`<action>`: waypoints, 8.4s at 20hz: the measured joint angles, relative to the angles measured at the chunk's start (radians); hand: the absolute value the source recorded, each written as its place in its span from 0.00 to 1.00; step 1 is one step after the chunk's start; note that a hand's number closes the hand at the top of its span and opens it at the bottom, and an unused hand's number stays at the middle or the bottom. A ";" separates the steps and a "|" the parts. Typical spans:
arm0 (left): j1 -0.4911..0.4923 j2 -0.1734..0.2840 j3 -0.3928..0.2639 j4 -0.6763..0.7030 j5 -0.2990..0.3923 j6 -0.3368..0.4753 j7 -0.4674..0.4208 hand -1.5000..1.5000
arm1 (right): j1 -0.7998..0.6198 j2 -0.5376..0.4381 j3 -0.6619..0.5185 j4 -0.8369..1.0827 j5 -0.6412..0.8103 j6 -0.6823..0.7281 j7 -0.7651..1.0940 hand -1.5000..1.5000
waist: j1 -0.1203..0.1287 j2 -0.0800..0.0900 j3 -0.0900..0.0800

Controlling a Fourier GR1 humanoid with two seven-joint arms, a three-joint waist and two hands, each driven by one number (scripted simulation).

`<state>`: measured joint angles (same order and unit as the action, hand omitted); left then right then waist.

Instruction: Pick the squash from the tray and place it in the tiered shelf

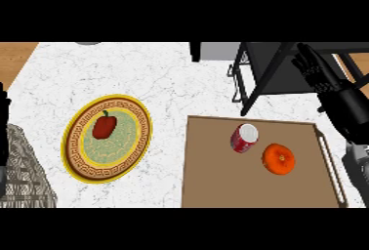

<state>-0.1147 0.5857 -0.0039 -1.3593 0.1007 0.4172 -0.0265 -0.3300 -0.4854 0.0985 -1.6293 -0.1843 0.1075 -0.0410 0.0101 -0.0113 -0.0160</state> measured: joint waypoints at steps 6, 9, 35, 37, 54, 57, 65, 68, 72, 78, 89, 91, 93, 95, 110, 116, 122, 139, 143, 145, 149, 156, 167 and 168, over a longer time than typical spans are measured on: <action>0.097 0.005 0.038 0.004 0.043 -0.218 0.029 0.50 | 0.160 -0.032 -0.169 -0.020 0.066 -0.189 0.006 1.00 | -0.076 -0.015 0.038; 0.171 0.021 0.062 -0.025 0.088 -0.321 0.030 0.50 | 0.275 -0.073 -0.239 0.072 0.136 -0.277 0.087 1.00 | -0.119 -0.008 0.056; 0.384 0.253 -0.157 -0.276 0.510 -0.329 0.124 0.50 | 0.636 -0.119 -0.180 -0.281 0.183 -0.251 0.439 0.00 | -0.064 0.004 0.057; 0.369 0.259 -0.177 -0.284 0.529 -0.304 0.133 0.50 | 0.619 -0.125 -0.165 -0.309 0.213 -0.272 0.522 0.00 | -0.059 0.009 0.053; 0.289 0.310 -0.334 -0.278 0.554 -0.176 0.130 0.50 | 0.410 -0.127 0.083 -0.353 0.468 -0.270 1.073 0.00 | -0.010 0.014 0.056; 0.281 0.312 -0.350 -0.268 0.562 -0.160 0.118 0.50 | 0.391 -0.110 0.108 -0.334 0.503 -0.267 1.095 0.00 | -0.015 0.012 0.059; 0.260 0.328 -0.383 -0.244 0.601 -0.148 0.093 0.50 | 0.350 -0.048 0.174 -0.281 0.621 -0.262 1.135 0.00 | -0.021 0.010 0.060; 0.250 0.333 -0.397 -0.238 0.612 -0.138 0.096 0.50 | 0.336 -0.020 0.180 -0.247 0.647 -0.263 1.137 0.00 | -0.023 0.010 0.060; 0.240 0.341 -0.415 -0.231 0.628 -0.129 0.089 0.50 | 0.322 0.013 0.195 -0.214 0.693 -0.261 1.143 0.00 | -0.024 0.009 0.060; 0.218 0.352 -0.446 -0.217 0.648 -0.117 0.078 0.50 | 0.295 0.063 0.201 -0.119 0.766 -0.263 1.140 0.00 | -0.023 0.011 0.061; 0.214 0.376 -0.512 -0.201 0.696 -0.087 0.042 0.50 | 0.256 0.156 0.192 0.002 0.871 -0.293 1.099 0.00 | -0.026 0.008 0.066; 0.208 0.379 -0.517 -0.192 0.708 -0.088 0.034 0.50 | 0.252 0.171 0.187 0.022 0.882 -0.303 1.086 0.00 | -0.028 0.008 0.066; 0.203 0.379 -0.527 -0.191 0.708 -0.083 0.021 0.50 | 0.245 0.182 0.181 0.039 0.890 -0.310 1.076 0.00 | -0.027 0.008 0.066; 0.207 0.387 -0.539 -0.188 0.726 -0.082 0.018 0.50 | 0.231 0.196 0.184 0.058 0.881 -0.302 1.068 1.00 | -0.024 0.008 0.066; 0.166 0.413 -0.599 -0.175 0.777 -0.060 -0.032 0.50 | 0.161 0.236 0.295 0.104 0.844 -0.212 0.906 1.00 | -0.022 0.008 0.064; 0.147 0.422 -0.609 -0.173 0.806 -0.061 -0.049 0.50 | 0.098 0.210 0.421 0.047 0.763 -0.055 0.672 1.00 | -0.012 0.013 0.061; 0.150 0.430 -0.629 -0.156 0.832 -0.043 -0.064 0.50 | 0.051 0.170 0.398 -0.119 0.729 -0.036 0.563 1.00 | -0.039 0.004 0.063; 0.153 0.467 -0.692 -0.151 0.922 -0.004 -0.121 0.50 | -0.222 0.033 0.018 -0.452 0.572 0.106 0.852 1.00 | -0.050 0.002 0.064; 0.138 0.466 -0.713 -0.158 0.942 0.003 -0.132 0.50 | -0.314 0.000 -0.082 -0.400 0.510 0.134 0.895 1.00 | -0.037 0.006 0.064; 0.130 0.469 -0.723 -0.157 0.952 0.012 -0.135 0.50 | -0.370 -0.019 -0.124 -0.364 0.486 0.147 0.915 1.00 | -0.032 0.007 0.064; 0.105 0.470 -0.739 -0.150 0.970 0.014 -0.138 0.50 | -0.470 -0.068 -0.192 -0.257 0.447 0.177 0.910 1.00 | -0.020 0.012 0.063; 0.081 0.469 -0.774 -0.150 0.991 0.023 -0.152 0.50 | -0.577 -0.141 -0.242 -0.053 0.403 0.251 0.829 1.00 | -0.001 0.016 0.064; 0.047 0.493 -0.822 -0.140 1.030 0.031 -0.171 0.50 | -0.637 -0.183 -0.213 0.211 0.472 0.272 0.611 1.00 | 0.019 0.021 0.066; 0.046 0.497 -0.827 -0.139 1.036 0.030 -0.172 0.50 | -0.644 -0.182 -0.209 0.234 0.483 0.264 0.593 1.00 | 0.021 0.022 0.066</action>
<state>-0.0689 1.0832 -0.8305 -1.4980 1.1371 0.4469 -0.1989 -0.9742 -0.6672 -0.1110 -1.3955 0.2988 0.3713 0.5520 0.0313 0.0109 0.0499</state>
